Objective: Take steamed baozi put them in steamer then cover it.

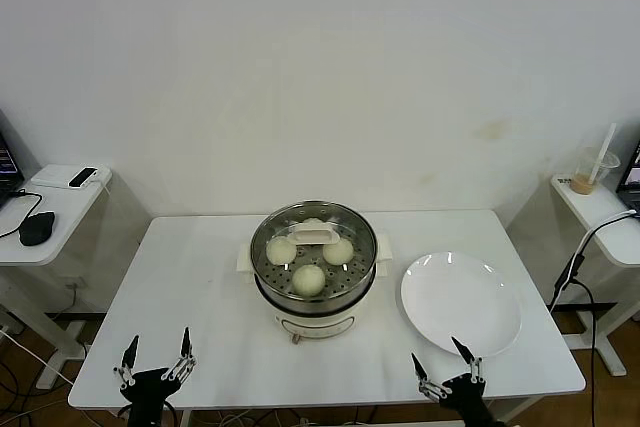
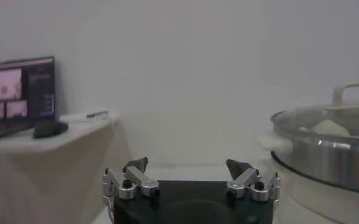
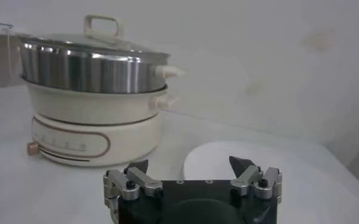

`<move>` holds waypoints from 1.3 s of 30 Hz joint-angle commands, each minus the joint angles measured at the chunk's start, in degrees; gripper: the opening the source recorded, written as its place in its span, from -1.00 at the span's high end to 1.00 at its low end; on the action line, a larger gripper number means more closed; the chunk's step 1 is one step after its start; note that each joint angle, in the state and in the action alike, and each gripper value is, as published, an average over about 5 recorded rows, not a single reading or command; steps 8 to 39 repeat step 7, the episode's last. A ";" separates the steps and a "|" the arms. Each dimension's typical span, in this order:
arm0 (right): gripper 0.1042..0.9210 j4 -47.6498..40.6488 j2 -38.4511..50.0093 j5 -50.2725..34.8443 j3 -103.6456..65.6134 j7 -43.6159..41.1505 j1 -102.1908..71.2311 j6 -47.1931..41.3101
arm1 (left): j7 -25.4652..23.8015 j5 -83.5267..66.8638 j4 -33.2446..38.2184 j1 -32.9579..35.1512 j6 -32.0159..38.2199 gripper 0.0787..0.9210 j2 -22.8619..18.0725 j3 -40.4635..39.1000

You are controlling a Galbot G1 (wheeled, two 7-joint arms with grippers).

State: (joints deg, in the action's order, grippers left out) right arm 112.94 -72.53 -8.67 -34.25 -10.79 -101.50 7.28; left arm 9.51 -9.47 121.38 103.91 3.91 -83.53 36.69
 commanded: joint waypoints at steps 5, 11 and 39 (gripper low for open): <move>-0.76 2.45 3.74 -5.36 4.16 6.33 -1.97 -1.49 | 0.95 -3.28 0.50 4.20 -1.95 -0.77 -1.00 -0.30; -0.76 2.58 3.82 -5.39 4.22 6.34 -2.02 -1.58 | 0.89 -2.98 0.49 4.42 -2.04 -0.77 -1.06 -0.38; -0.76 2.58 3.82 -5.39 4.22 6.34 -2.02 -1.58 | 0.89 -2.98 0.49 4.42 -2.04 -0.77 -1.06 -0.38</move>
